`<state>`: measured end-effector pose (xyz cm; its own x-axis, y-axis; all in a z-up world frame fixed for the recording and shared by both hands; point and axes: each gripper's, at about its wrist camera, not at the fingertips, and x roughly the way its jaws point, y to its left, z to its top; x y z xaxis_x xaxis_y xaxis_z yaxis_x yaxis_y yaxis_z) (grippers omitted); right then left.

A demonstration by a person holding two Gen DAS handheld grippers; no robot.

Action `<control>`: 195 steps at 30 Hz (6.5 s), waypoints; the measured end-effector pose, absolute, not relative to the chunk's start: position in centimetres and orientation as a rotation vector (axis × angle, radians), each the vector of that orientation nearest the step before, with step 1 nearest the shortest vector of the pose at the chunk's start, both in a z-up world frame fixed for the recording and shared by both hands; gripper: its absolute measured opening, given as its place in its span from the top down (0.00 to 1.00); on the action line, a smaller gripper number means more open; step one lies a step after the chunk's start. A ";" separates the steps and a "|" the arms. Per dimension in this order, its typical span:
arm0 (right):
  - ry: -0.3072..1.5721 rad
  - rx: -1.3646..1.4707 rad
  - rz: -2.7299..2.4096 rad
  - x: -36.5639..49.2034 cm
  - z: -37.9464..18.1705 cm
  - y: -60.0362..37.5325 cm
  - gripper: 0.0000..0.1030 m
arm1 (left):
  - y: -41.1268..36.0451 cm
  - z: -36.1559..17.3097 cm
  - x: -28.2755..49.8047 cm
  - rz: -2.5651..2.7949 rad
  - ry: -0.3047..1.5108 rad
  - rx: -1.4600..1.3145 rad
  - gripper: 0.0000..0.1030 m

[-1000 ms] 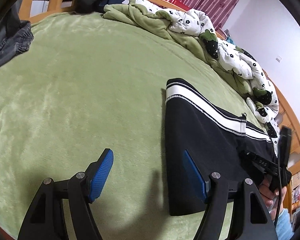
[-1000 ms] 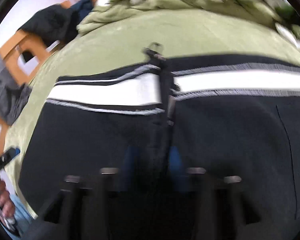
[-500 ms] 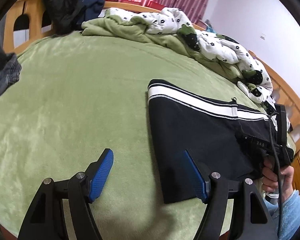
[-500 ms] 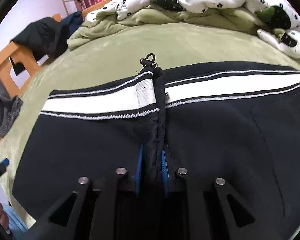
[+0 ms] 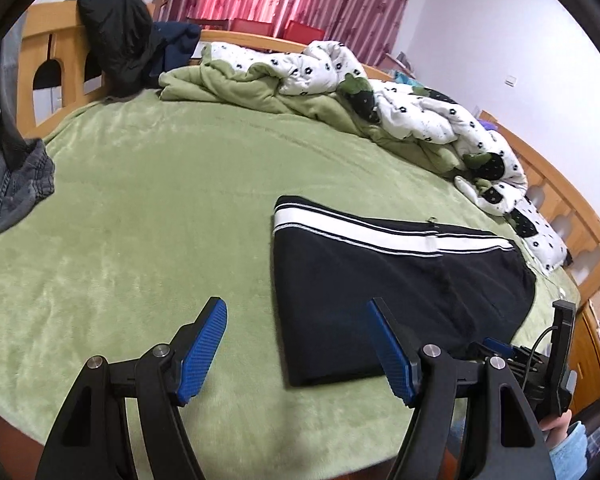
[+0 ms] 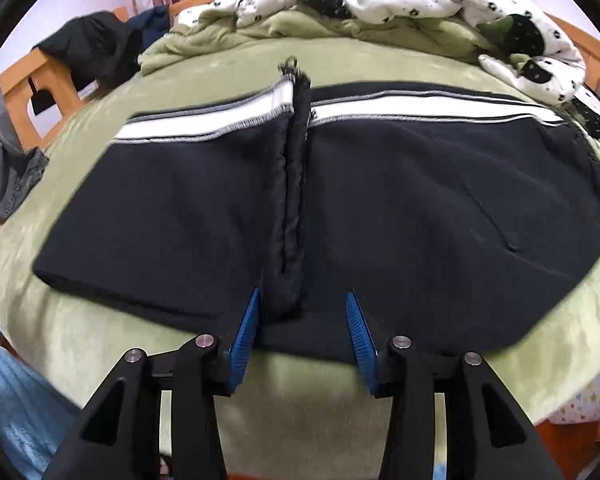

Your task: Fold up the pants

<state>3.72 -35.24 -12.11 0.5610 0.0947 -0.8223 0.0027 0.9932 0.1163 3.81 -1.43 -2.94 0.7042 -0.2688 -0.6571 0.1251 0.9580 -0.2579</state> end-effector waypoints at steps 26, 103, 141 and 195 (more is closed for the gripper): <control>0.808 0.304 -0.239 -0.3 -3.0 -52.3 0.34 | -1.1 -0.4 10.2 -0.272 0.804 -0.261 0.32; 0.908 0.850 -0.001 14.8 -13.1 -49.7 0.36 | 9.9 -9.3 11.4 -0.063 0.928 -0.358 0.46; 0.796 0.226 -0.134 9.0 -5.5 -42.2 0.37 | 18.7 -16.1 3.4 -0.090 0.836 -0.778 0.42; 0.901 0.181 -0.041 5.9 -7.3 -41.9 0.42 | -10.8 -9.0 9.1 -0.539 1.025 -0.375 0.53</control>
